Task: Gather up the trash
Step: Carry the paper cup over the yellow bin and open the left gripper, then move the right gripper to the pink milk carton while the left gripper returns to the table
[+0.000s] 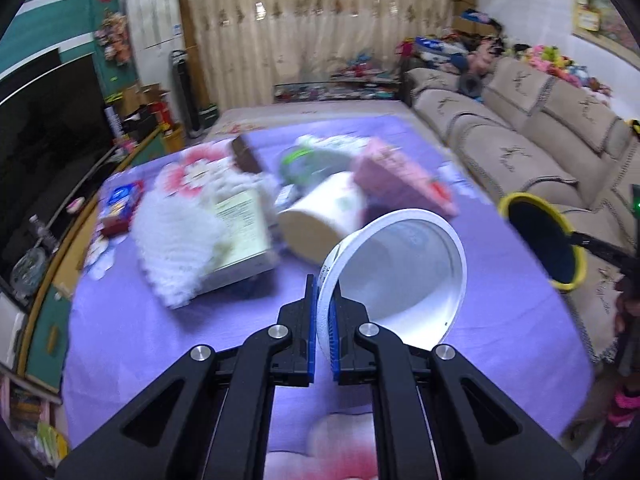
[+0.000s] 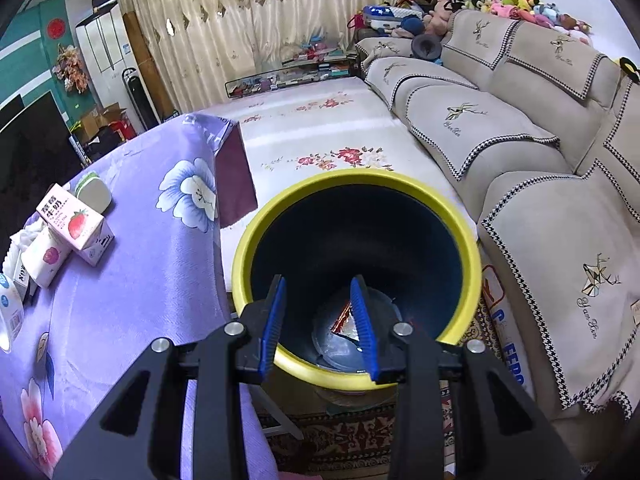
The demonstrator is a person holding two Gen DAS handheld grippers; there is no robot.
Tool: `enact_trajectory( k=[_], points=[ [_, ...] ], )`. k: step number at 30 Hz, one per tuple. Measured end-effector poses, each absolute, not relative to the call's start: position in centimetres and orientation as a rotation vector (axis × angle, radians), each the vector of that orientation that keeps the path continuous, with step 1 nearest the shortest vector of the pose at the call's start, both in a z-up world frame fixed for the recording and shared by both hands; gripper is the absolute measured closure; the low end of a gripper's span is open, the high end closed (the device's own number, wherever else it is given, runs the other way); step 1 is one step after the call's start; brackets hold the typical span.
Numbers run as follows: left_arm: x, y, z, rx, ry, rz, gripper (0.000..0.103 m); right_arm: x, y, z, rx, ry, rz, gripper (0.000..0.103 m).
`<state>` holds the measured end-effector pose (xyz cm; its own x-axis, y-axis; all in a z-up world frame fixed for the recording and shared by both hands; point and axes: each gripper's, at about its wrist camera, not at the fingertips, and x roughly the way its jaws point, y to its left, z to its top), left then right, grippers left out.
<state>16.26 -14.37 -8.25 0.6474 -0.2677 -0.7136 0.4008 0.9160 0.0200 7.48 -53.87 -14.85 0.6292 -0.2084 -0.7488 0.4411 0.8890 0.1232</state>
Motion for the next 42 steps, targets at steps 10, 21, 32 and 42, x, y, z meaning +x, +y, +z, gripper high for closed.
enact_trajectory(
  k=[10, 21, 32, 42],
  points=[
    [14.1, -26.6, -6.5, 0.289, 0.747, -0.637, 0.097, 3.7, -56.6, -13.5, 0.318, 0.753, -0.466, 0.071],
    [15.8, -42.6, -9.2, 0.383, 0.796, -0.813, 0.097, -0.6, -60.8, -13.5, 0.356, 0.74, -0.547, 0.071],
    [18.2, -49.8, -14.5, 0.432, 0.881, -0.823, 0.085, -0.9, -61.9, -14.2, 0.376, 0.749, -0.556, 0.064],
    [16.1, -43.8, -9.7, 0.361, 0.775, -0.843, 0.032, 0.3, -60.1, -13.9, 0.355, 0.755, -0.519, 0.063]
  ],
)
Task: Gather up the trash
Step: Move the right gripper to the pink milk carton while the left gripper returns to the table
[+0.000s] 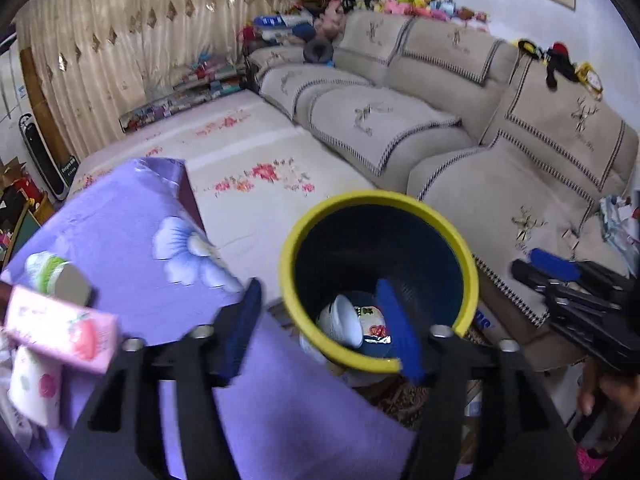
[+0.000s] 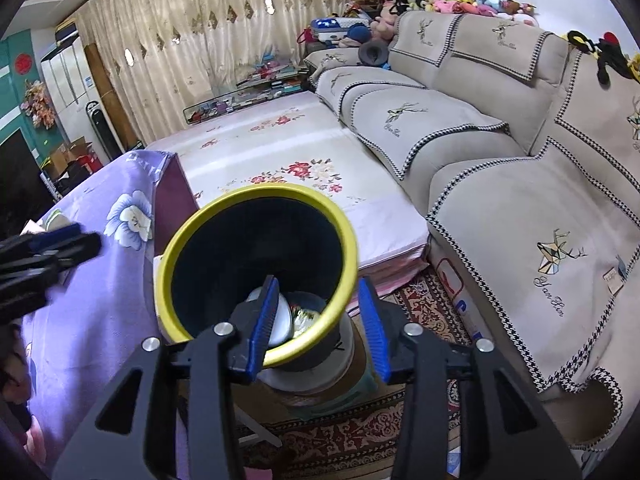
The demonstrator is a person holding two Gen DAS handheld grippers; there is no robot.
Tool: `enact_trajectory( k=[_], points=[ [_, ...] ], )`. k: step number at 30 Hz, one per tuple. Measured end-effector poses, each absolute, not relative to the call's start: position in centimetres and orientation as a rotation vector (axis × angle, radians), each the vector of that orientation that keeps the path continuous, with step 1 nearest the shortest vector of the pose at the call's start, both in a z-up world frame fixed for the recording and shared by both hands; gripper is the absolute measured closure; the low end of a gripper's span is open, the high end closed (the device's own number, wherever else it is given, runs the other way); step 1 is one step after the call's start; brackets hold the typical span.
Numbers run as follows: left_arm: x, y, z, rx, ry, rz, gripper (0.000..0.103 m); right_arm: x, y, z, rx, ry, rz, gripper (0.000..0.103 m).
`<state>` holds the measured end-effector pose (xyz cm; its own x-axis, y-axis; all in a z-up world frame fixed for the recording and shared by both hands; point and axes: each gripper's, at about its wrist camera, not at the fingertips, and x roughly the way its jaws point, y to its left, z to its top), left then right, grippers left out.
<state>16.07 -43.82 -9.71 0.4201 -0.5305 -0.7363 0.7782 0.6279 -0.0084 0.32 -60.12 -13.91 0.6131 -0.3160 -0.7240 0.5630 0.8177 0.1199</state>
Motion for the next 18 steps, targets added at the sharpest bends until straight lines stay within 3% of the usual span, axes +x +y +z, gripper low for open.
enact_trajectory(
  k=[1, 6, 18],
  points=[
    [15.7, -42.8, -9.0, 0.354, 0.759, -0.839, 0.022, 0.5, -59.9, -13.9, 0.352, 0.757, -0.514, 0.063],
    [14.8, -34.7, -6.2, 0.285, 0.673, -0.781, 0.011, 2.2, -57.9, -13.9, 0.325, 0.772, -0.469, 0.063],
    [18.7, -14.1, -7.1, 0.186, 0.616, -0.413, 0.007, 11.2, -46.8, -12.3, 0.197, 0.808, -0.211, 0.063]
  ],
)
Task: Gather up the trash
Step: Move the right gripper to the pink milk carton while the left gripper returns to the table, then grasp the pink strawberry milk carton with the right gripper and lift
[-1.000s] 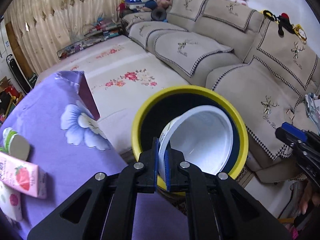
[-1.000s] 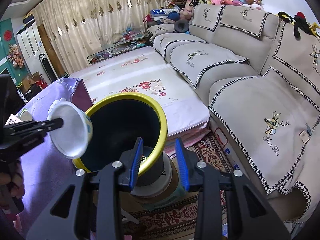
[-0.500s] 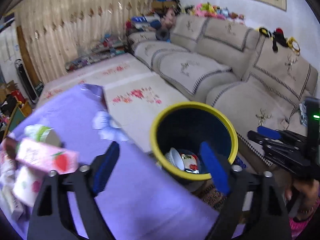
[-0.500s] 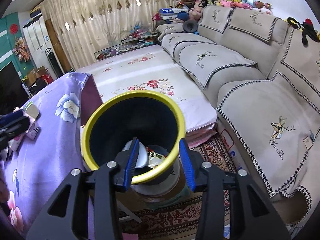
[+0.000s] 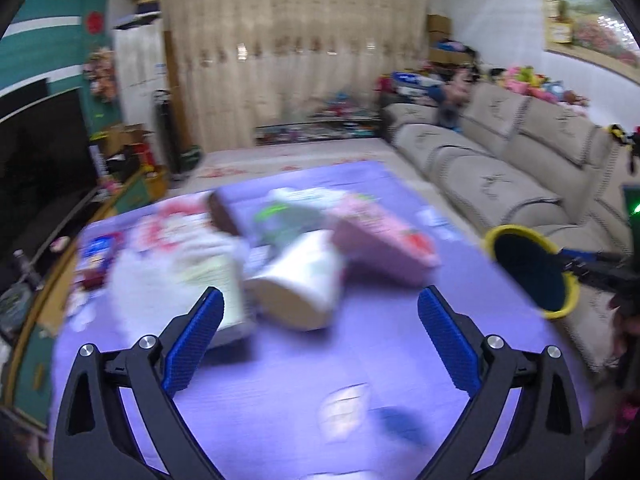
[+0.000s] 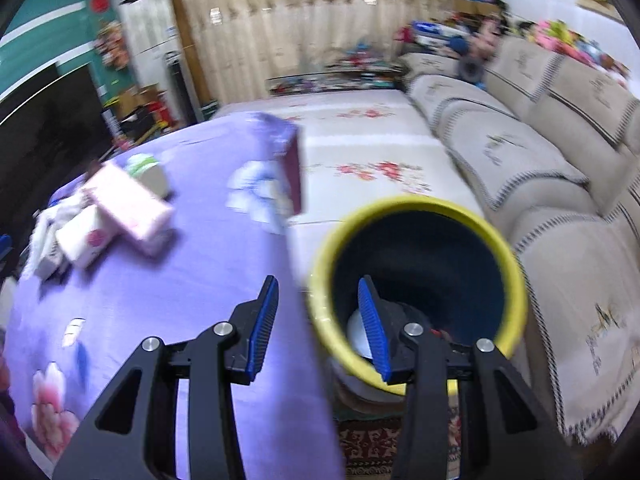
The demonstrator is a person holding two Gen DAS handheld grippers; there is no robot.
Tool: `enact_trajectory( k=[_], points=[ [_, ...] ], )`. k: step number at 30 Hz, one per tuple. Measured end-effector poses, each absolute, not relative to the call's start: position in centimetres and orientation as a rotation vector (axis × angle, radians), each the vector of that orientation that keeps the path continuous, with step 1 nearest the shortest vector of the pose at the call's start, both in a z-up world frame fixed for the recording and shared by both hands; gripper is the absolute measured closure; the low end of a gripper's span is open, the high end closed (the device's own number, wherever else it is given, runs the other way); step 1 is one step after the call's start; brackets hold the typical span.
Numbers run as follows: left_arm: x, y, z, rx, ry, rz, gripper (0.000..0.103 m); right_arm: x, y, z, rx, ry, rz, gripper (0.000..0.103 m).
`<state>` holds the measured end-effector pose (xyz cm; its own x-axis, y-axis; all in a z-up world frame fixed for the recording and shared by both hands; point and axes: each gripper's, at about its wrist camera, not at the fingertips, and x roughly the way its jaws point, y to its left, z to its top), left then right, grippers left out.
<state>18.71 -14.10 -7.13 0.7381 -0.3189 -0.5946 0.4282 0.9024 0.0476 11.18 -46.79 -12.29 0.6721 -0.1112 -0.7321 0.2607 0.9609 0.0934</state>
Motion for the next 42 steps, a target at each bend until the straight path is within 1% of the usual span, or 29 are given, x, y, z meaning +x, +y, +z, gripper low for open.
enact_trajectory(
  k=[7, 9, 11, 14, 15, 22, 29, 32, 42],
  points=[
    [20.3, -8.3, -10.1, 0.217, 0.578, -0.295, 0.007, 17.1, -39.2, -11.9, 0.125, 0.821, 0.005, 0.062],
    [20.7, -7.7, -10.7, 0.178, 0.58, -0.31, 0.007, 18.4, -37.4, -12.0, 0.1, 0.818, 0.057, 0.048],
    [20.9, -7.5, -11.0, 0.154, 0.581, -0.337, 0.007, 20.1, -36.1, -12.0, 0.045, 0.814, 0.1, 0.044],
    [20.9, -7.7, -11.2, 0.155, 0.562, -0.355, 0.006, 22.2, -35.3, -12.6, -0.013, 0.825, 0.156, 0.035],
    [20.7, -7.9, -11.2, 0.155, 0.557, -0.359, 0.006, 22.8, -35.4, -12.9, -0.027, 0.83, 0.163, 0.035],
    [20.4, -8.6, -11.5, 0.156, 0.562, -0.369, 0.005, 26.0, -36.0, -14.9, -0.052, 0.853, 0.266, 0.032],
    [20.2, -9.3, -12.1, 0.191, 0.561, -0.372, 0.005, 26.6, -36.2, -15.6, -0.039, 0.838, 0.351, 0.032],
    [20.2, -9.5, -12.2, 0.2, 0.564, -0.372, 0.005, 25.5, -35.6, -15.7, -0.057, 0.843, 0.356, 0.041],
    [20.3, -9.4, -12.3, 0.191, 0.572, -0.375, 0.005, 21.7, -34.1, -15.1, -0.019, 0.822, 0.395, 0.043]
  ],
)
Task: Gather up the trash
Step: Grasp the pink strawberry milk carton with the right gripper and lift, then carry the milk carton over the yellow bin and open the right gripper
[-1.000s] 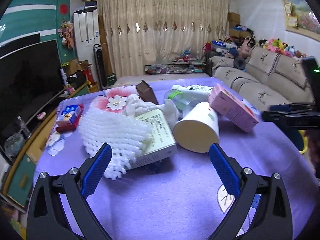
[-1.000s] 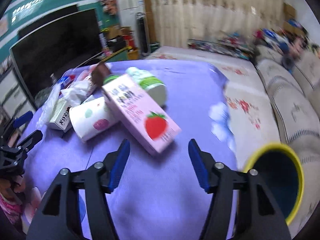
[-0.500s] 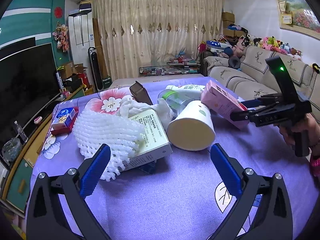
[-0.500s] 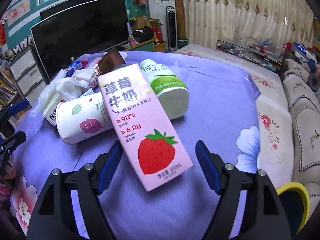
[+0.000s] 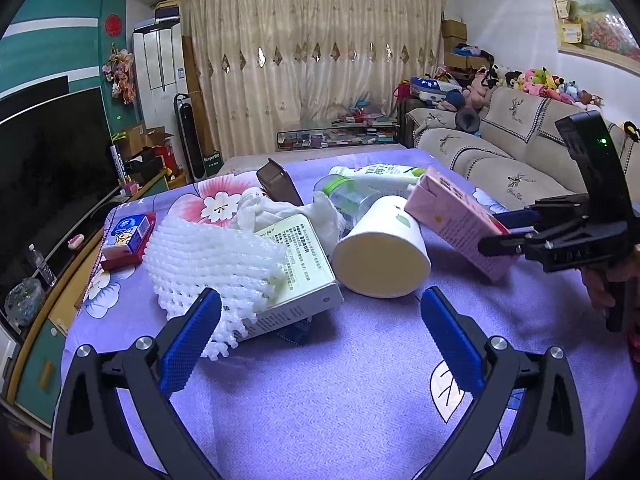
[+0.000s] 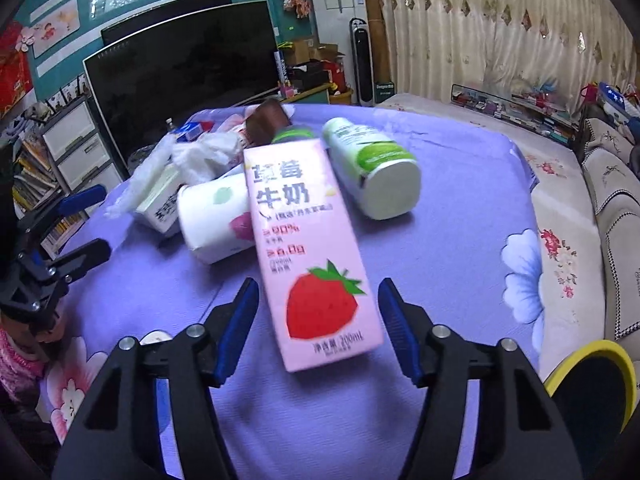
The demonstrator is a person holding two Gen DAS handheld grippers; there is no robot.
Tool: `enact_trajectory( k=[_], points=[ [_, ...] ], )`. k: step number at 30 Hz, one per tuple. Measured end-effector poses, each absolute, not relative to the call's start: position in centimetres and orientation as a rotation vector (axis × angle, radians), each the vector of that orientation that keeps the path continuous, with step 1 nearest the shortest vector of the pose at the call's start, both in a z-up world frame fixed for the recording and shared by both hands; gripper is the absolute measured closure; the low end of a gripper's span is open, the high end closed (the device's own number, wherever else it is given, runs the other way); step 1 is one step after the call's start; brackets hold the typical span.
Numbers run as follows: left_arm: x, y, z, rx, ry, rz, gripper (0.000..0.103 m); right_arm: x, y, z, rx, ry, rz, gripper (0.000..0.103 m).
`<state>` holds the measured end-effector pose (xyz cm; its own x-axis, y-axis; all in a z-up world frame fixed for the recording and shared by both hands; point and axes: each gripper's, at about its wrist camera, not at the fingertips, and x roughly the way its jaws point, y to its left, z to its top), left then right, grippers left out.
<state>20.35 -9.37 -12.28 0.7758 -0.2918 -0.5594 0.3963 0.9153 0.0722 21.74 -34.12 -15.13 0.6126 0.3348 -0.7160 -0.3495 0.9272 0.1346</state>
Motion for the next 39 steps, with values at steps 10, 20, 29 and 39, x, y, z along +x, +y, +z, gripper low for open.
enact_trajectory(
  k=[10, 20, 29, 39],
  points=[
    [20.3, -9.5, -12.6, 0.195, 0.583, -0.379, 0.005, 21.3, -33.7, -15.9, -0.022, 0.843, 0.317, 0.054],
    [20.0, -9.9, -12.6, 0.214, 0.585, -0.391, 0.005, 16.7, -34.8, -13.7, 0.011, 0.768, 0.226, 0.055],
    [19.6, -10.3, -12.6, 0.224, 0.581, -0.406, 0.005, 13.3, -42.4, -13.3, 0.083, 0.752, -0.076, 0.055],
    [18.9, -11.6, -12.9, 0.266, 0.571, -0.429, 0.005, 11.4, -52.0, -17.1, 0.19, 0.843, -0.4, 0.055]
  ],
)
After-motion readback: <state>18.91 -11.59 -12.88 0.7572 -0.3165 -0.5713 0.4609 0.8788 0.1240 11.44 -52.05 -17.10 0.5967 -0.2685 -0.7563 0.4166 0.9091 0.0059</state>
